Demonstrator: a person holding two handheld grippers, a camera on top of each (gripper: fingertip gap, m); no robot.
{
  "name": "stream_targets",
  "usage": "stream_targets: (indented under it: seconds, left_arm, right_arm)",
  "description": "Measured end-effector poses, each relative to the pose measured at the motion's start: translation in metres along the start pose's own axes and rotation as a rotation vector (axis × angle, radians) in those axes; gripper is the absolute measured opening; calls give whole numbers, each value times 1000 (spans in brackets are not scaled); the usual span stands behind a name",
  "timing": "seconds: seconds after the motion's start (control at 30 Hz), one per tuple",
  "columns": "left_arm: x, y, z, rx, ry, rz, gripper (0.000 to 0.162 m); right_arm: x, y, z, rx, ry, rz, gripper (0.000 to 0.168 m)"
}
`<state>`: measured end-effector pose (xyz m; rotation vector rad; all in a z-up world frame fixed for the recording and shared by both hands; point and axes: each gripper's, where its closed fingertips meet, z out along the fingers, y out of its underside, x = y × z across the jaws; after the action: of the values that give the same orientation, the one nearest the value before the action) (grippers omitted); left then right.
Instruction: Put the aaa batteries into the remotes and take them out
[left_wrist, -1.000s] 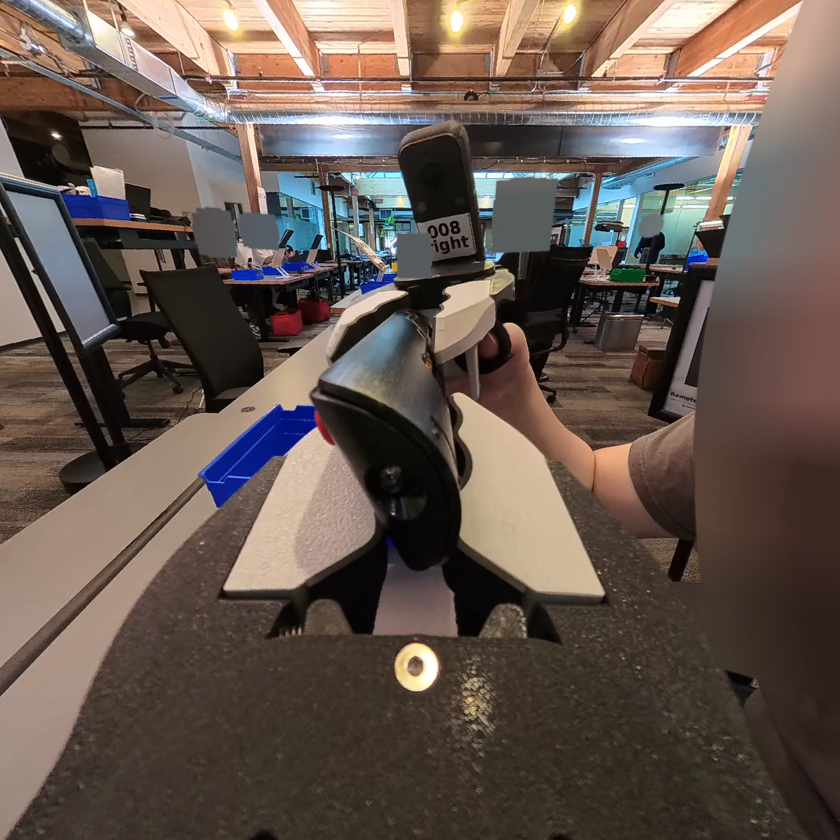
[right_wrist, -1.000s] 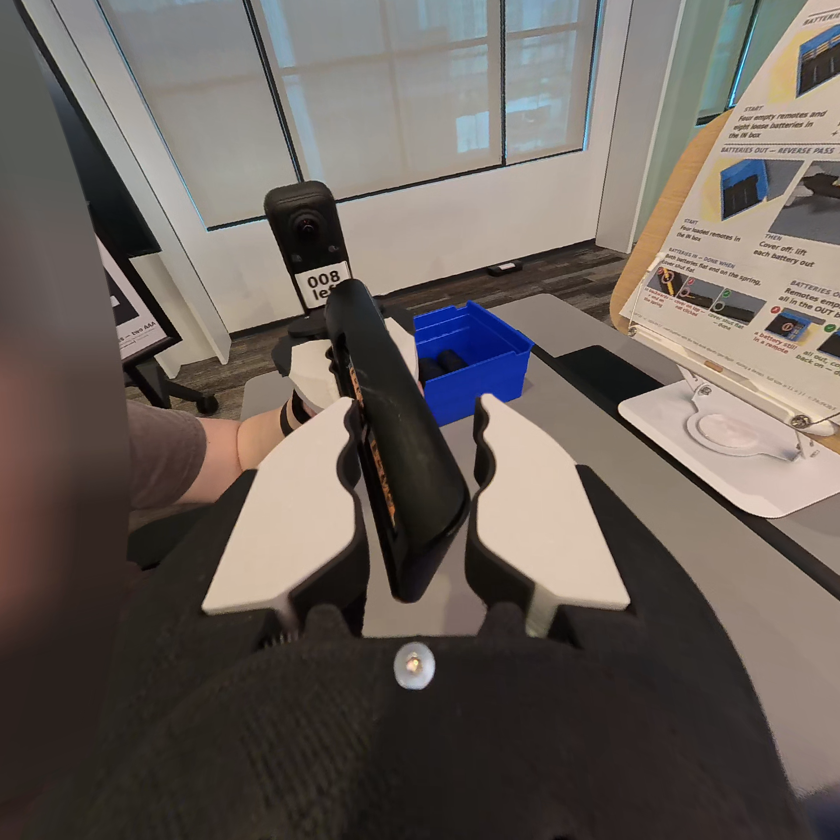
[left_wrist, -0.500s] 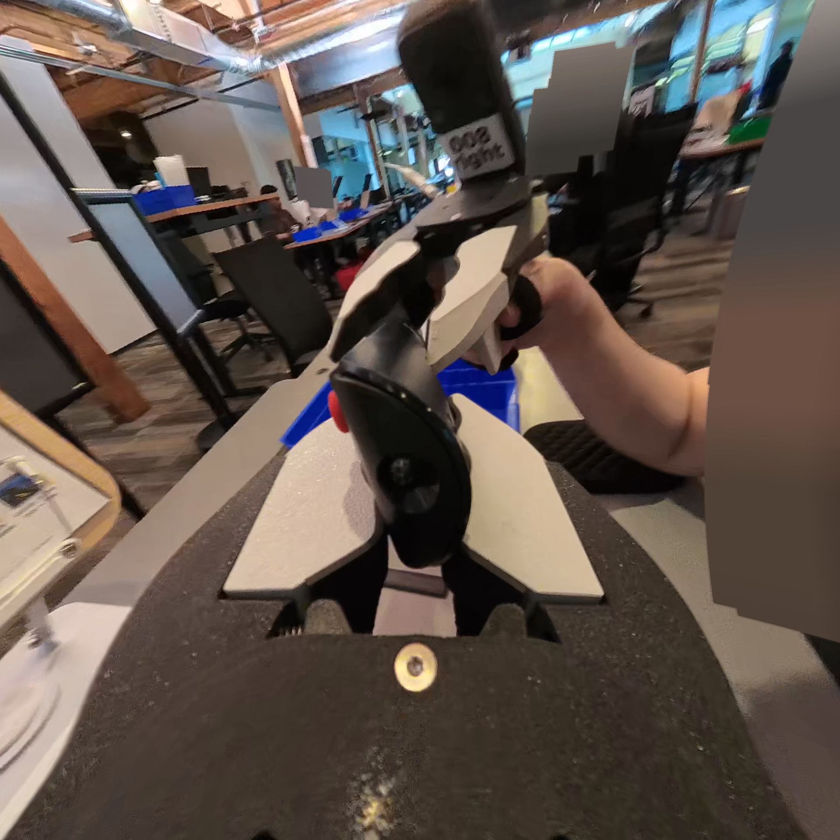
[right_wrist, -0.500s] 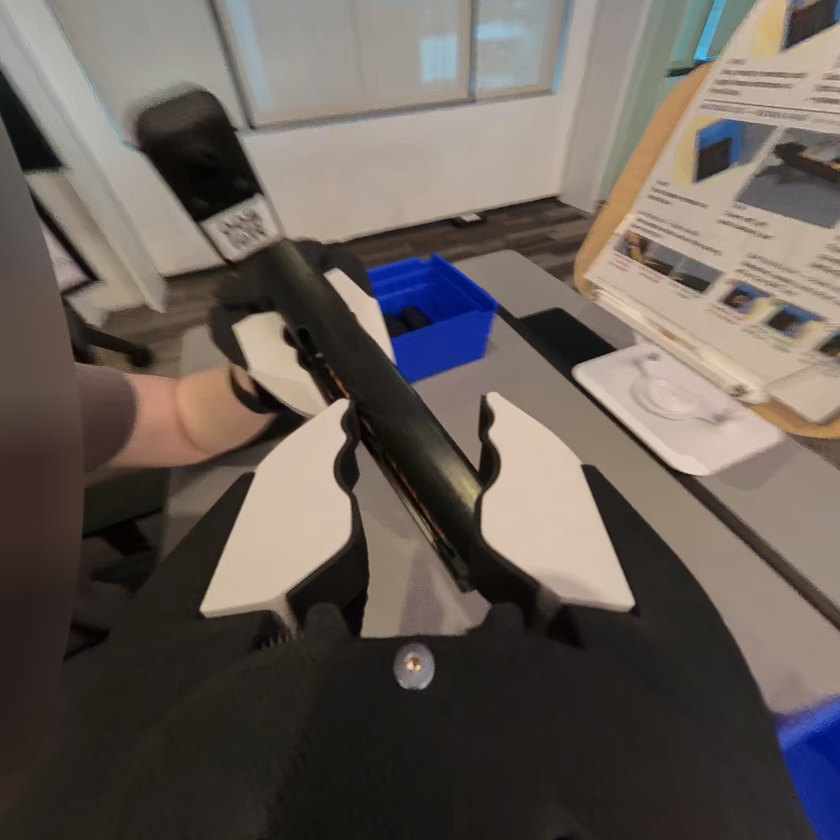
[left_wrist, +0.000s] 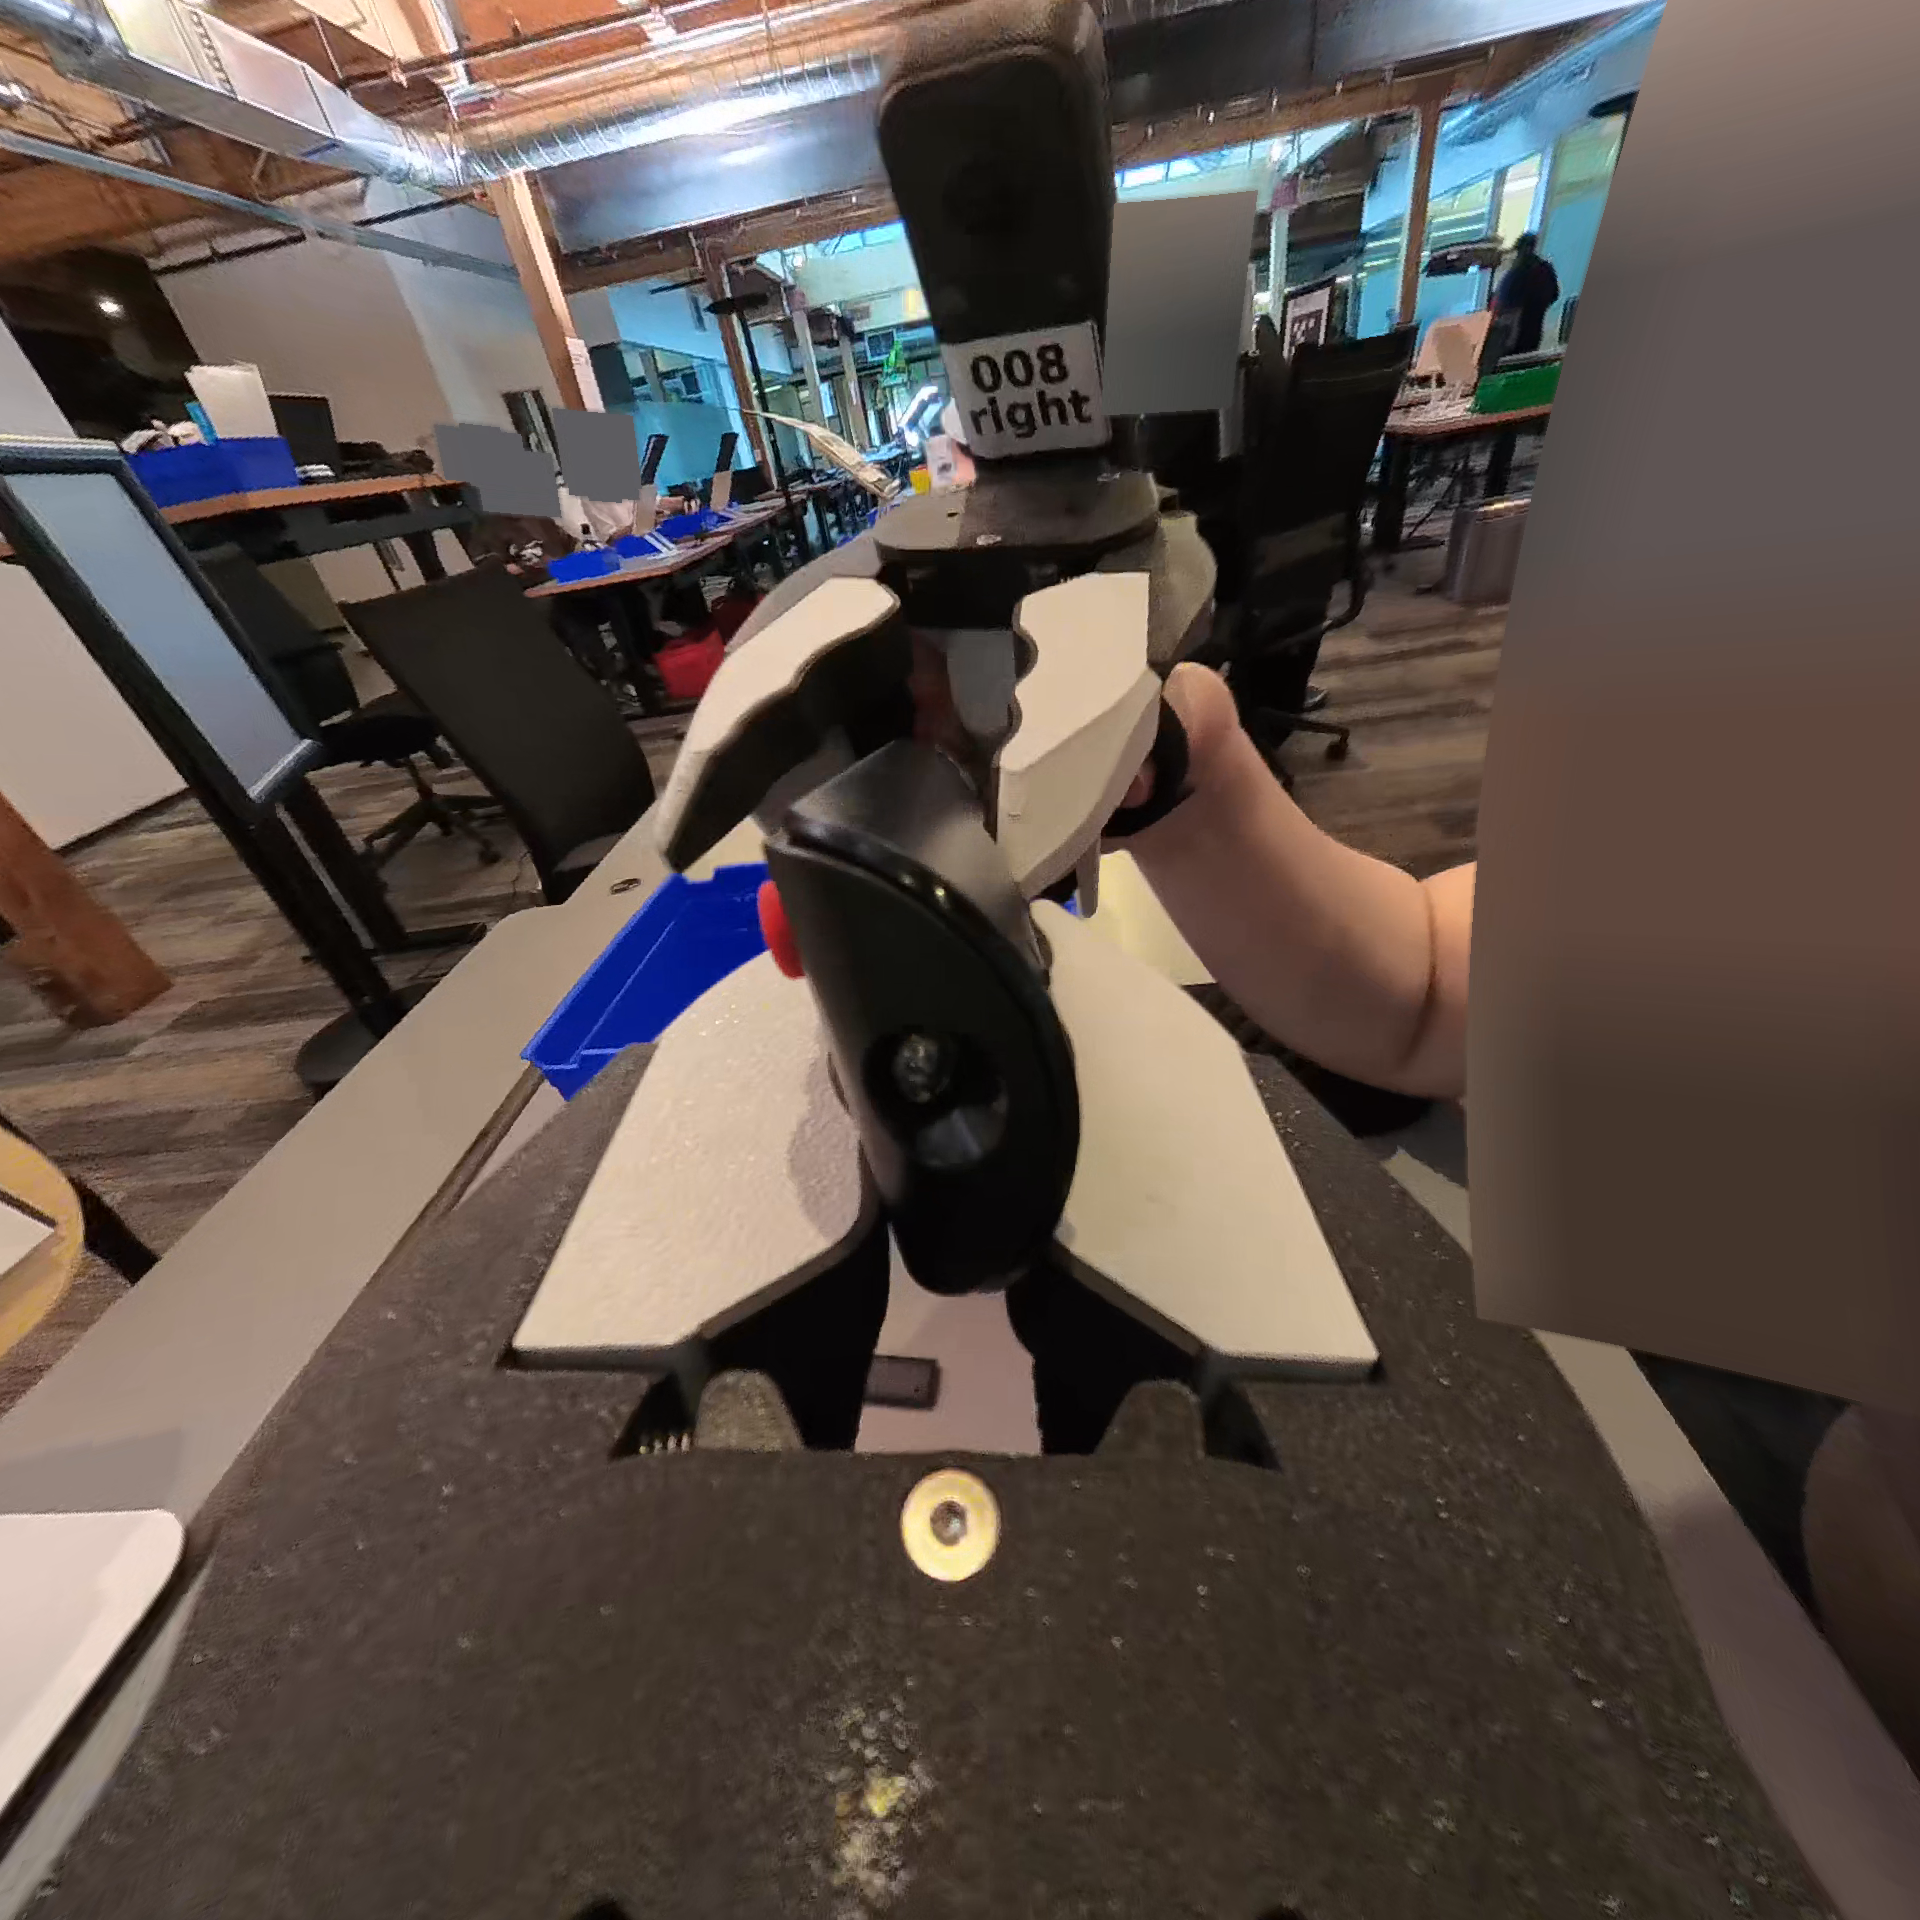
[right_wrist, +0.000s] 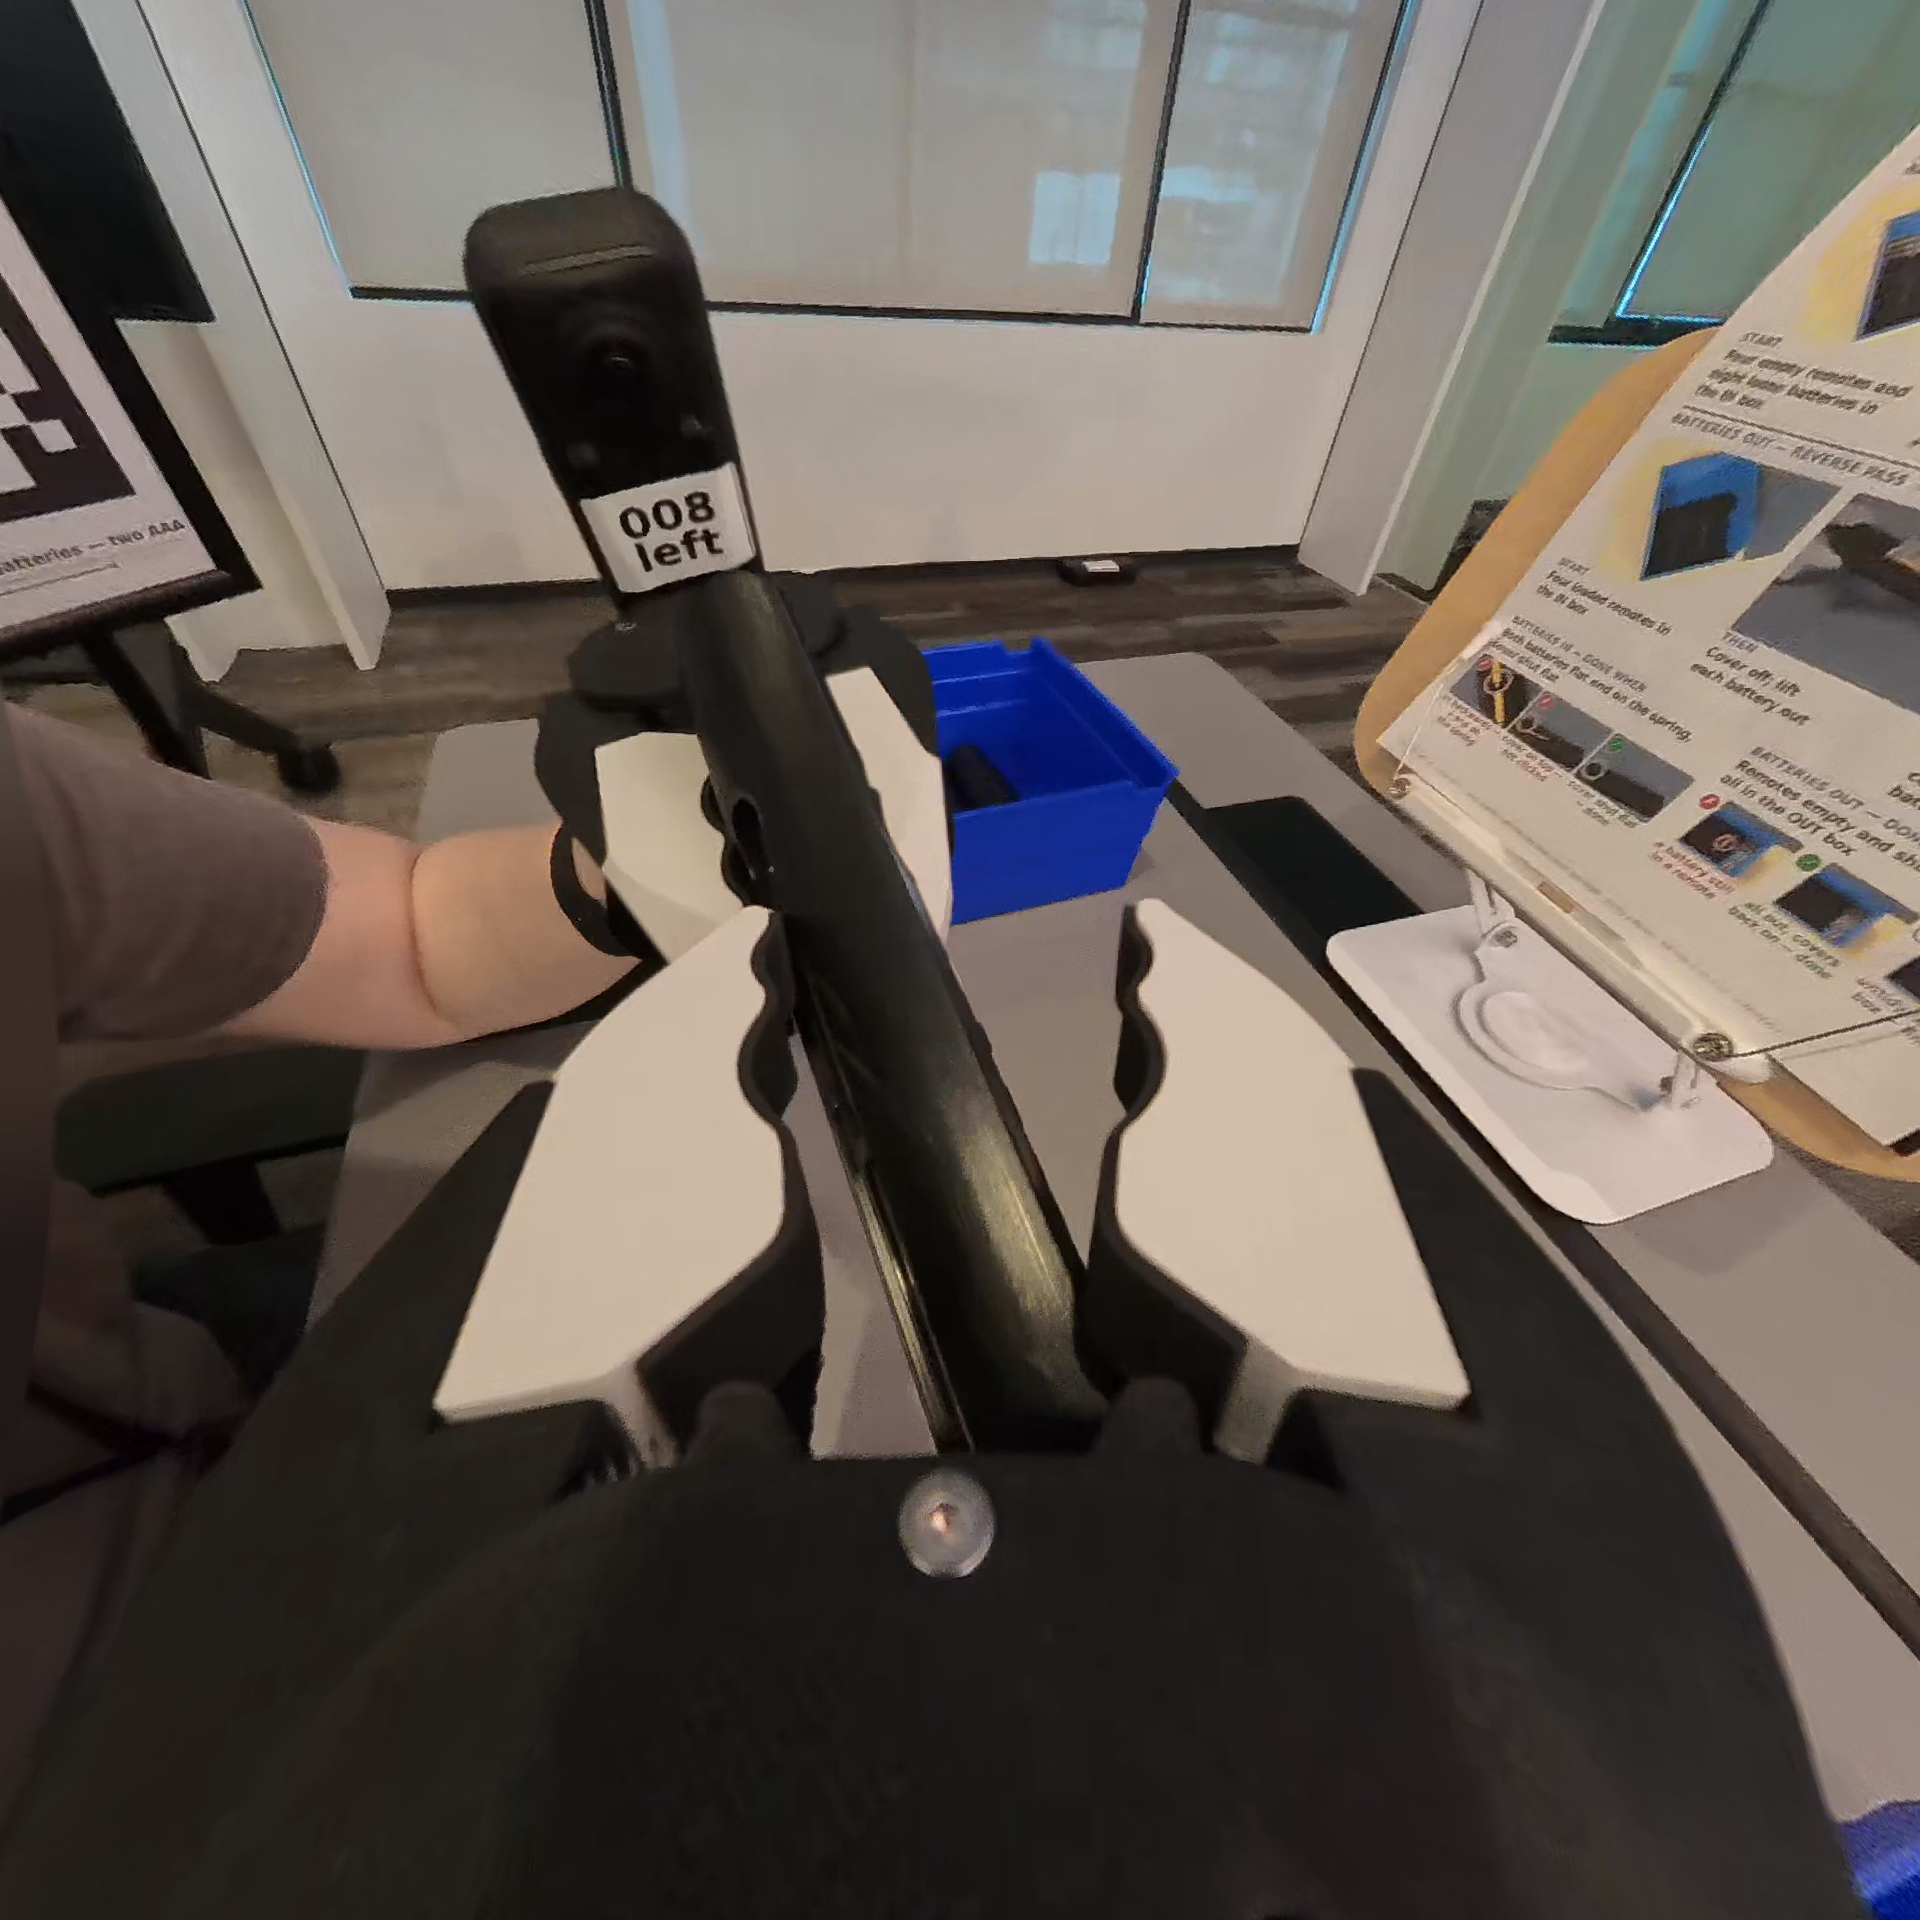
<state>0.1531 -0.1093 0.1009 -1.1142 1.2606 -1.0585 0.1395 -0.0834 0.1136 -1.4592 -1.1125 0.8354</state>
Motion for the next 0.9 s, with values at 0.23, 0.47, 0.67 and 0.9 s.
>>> stream_targets:
  seconds: [0.23,0.47,0.67,0.9]
  left_arm:
    - [-6,-12,-7,111,53,-136,24]
    - [-5,-23,-14,149,54,-118,24]
    - [-4,-29,-17,193,90,-173,24]
    - [-7,-31,-19,233,138,-298,24]
  right_arm:
    - [-6,-37,-26,246,-90,67,58]
    - [7,-38,-37,234,-13,74,57]
    - [4,-35,-30,212,-8,83,58]
    - [8,-38,-34,251,-47,189,59]
